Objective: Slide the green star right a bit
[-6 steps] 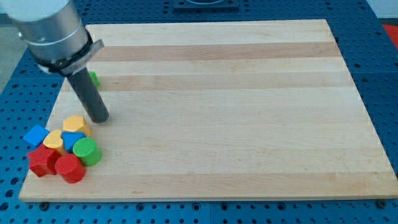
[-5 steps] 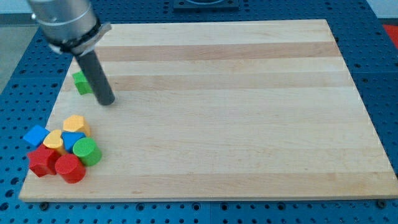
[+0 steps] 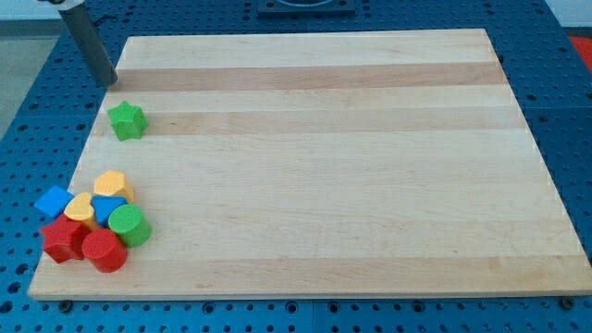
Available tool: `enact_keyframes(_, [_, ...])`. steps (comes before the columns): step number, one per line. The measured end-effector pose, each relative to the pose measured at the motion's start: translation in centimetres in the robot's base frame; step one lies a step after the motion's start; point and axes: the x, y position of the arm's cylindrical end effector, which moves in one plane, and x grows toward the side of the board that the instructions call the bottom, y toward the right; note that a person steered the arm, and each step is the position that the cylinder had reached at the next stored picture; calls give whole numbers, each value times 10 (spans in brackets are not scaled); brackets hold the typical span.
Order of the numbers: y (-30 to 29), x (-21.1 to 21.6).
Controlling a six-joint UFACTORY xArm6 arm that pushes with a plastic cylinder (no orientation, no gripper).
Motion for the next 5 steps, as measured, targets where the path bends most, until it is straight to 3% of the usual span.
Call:
enact_keyframes(3, [1,94])
enact_keyframes(5, [103,94])
